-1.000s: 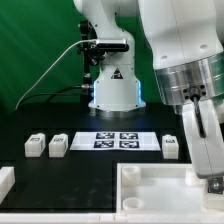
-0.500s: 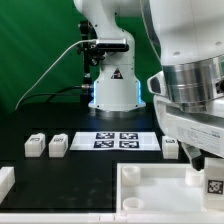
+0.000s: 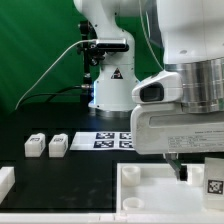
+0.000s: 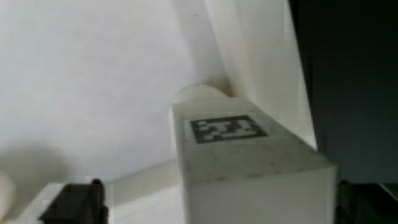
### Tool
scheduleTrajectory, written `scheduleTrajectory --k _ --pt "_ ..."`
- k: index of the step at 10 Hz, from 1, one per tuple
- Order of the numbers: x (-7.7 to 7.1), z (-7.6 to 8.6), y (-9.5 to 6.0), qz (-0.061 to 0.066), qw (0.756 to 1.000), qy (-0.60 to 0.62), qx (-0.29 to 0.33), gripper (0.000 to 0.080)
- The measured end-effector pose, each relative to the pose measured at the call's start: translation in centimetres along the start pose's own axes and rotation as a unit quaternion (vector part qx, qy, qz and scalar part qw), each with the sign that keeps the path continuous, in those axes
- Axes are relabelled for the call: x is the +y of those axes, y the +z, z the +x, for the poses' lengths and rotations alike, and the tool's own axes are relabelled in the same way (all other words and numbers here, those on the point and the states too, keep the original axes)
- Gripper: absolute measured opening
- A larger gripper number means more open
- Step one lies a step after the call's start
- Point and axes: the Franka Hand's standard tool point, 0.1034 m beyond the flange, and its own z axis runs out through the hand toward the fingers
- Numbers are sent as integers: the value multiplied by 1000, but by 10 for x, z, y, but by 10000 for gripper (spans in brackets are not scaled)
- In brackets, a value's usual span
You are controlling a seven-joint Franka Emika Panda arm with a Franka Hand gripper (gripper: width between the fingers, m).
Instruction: Assemble one leg
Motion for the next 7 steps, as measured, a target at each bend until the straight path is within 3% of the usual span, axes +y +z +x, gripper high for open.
scheduleTrajectory --k 2,3,5,7 --pt "-2 -1 0 4 997 73 -1 355" --pt "0 0 0 3 987 159 -1 296" --pt "1 0 0 4 959 283 -2 296" --pt "3 0 -1 19 873 487 -21 296"
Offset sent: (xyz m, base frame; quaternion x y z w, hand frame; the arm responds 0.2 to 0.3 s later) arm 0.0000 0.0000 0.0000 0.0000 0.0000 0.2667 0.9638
